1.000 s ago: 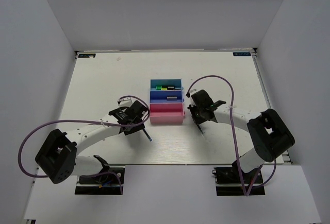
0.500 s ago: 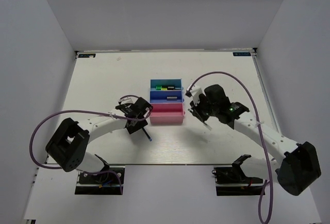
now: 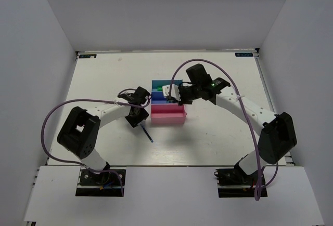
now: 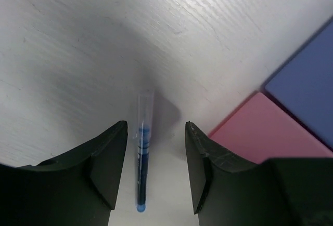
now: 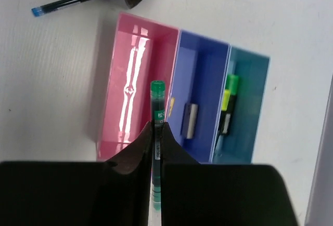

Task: Sort the stationery into containers
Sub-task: Place the pen in the storage box.

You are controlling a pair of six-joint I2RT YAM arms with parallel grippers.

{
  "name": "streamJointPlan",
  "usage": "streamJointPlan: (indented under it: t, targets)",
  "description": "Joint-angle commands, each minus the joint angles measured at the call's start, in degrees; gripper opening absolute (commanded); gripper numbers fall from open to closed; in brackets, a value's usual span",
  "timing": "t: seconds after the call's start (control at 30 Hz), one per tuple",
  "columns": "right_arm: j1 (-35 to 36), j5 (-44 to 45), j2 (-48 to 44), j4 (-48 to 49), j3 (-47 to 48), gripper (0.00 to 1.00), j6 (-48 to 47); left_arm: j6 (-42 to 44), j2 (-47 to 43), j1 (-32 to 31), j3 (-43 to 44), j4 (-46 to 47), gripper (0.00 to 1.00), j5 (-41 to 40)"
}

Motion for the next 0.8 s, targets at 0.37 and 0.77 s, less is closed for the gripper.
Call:
streamJointPlan:
  t: [0.37,0.77]
  targets:
    - [6.96,-7.02,6.12,4.68,0.53,0.0,0.89,-1.39,4.78,3.44,-0.36,1.12,0.58,6.12]
    - [7.31,-2.36,10.6,15.4,-2.72,0.0,8.91,0.19,2.5,4.32,-3.7,1.56,0.11,7.09]
